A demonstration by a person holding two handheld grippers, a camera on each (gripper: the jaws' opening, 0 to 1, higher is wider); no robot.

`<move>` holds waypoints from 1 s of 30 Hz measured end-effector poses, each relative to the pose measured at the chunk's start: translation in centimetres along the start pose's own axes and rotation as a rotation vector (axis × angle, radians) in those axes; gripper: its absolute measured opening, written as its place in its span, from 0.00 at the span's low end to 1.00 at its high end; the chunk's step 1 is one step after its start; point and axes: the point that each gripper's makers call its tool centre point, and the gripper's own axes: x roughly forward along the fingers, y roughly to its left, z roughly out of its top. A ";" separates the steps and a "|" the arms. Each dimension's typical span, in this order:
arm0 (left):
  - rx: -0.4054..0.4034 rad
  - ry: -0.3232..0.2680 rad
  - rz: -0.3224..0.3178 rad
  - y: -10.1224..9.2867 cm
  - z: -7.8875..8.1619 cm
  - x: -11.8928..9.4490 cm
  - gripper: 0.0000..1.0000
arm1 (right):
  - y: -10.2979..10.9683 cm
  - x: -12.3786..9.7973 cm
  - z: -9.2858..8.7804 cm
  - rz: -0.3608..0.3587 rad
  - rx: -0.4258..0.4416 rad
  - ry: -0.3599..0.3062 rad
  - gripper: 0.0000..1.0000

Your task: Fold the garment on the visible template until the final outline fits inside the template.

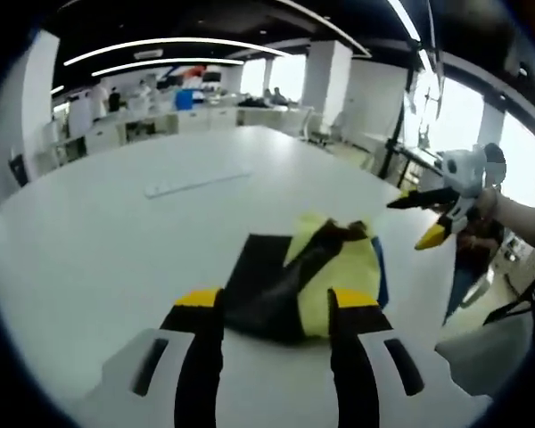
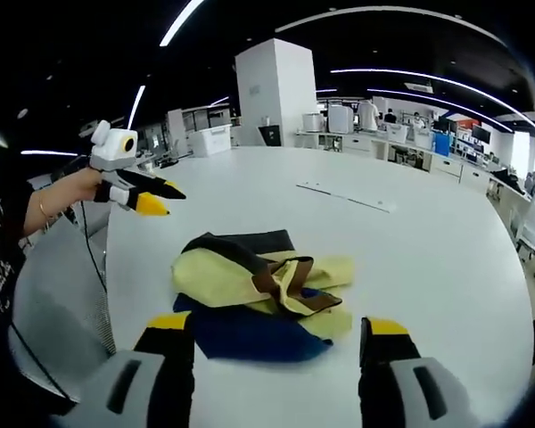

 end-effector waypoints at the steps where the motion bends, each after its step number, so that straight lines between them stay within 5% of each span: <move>1: -0.003 -0.003 -0.001 0.0 0.1 0.2 0.43 | -0.1 0.1 0.0 0.002 0.000 0.002 0.74; 30: 0.058 0.079 -0.071 1.0 -0.6 7.6 0.33 | -1.5 4.8 -0.2 0.056 -0.024 0.041 0.65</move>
